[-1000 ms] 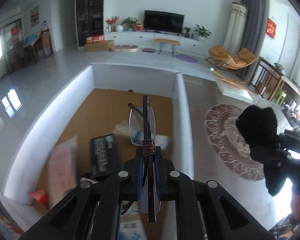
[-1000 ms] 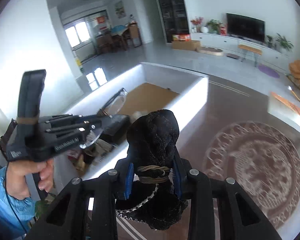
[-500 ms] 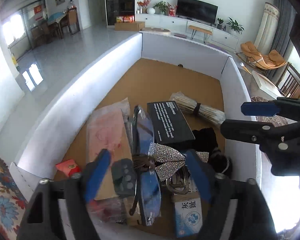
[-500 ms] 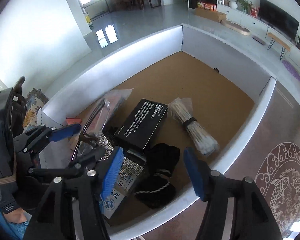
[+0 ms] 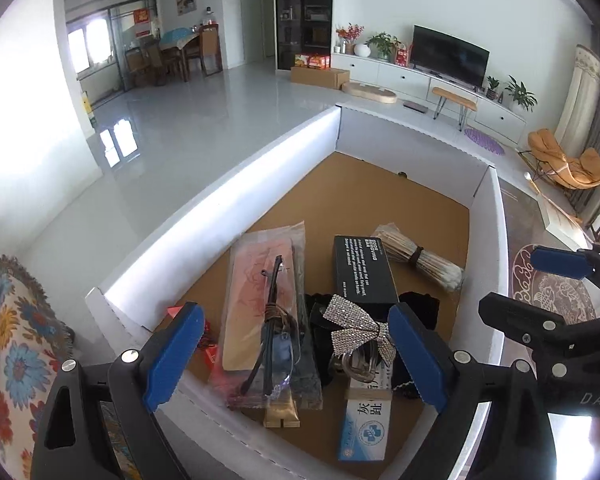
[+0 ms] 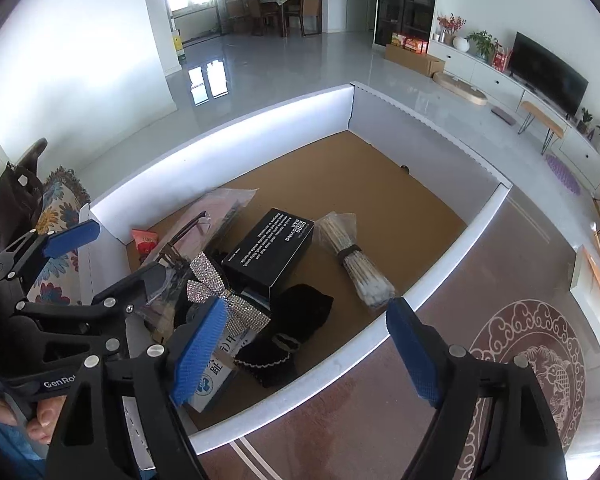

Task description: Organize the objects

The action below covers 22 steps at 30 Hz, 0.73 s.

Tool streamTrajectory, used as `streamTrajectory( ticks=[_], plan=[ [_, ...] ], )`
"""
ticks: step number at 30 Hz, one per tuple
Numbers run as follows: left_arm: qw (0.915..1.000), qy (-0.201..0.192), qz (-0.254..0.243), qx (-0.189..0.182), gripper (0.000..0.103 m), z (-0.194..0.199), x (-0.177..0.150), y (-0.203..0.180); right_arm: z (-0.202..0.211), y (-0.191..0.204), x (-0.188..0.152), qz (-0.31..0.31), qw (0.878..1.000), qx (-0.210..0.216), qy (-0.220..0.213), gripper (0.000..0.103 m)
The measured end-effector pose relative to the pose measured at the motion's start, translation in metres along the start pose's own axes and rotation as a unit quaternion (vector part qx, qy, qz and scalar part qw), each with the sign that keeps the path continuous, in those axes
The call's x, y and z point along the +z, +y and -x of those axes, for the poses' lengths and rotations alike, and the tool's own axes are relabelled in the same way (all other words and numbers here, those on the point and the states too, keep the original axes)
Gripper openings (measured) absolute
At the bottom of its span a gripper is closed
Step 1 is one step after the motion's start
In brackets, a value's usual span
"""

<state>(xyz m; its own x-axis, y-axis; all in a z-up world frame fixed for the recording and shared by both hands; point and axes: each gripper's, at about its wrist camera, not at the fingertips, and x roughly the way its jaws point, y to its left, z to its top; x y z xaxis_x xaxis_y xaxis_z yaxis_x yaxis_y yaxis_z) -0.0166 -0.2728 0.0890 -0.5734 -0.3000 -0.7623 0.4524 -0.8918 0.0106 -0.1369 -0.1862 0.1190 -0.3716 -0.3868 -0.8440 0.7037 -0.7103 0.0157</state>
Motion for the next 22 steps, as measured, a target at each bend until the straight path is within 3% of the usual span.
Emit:
streamTrajectory(
  ticks=[8, 22],
  plan=[
    [0.9998, -0.007, 0.006, 0.017, 0.094, 0.003, -0.002, 0.003, -0.009, -0.003, 0.002, -0.014, 1.000, -0.002, 0.008, 0.083],
    [0.9997, -0.016, 0.018, 0.010, 0.094, -0.002, -0.005, 0.004, -0.017, -0.004, 0.001, -0.031, 0.999, 0.007, 0.006, 0.084]
  ],
)
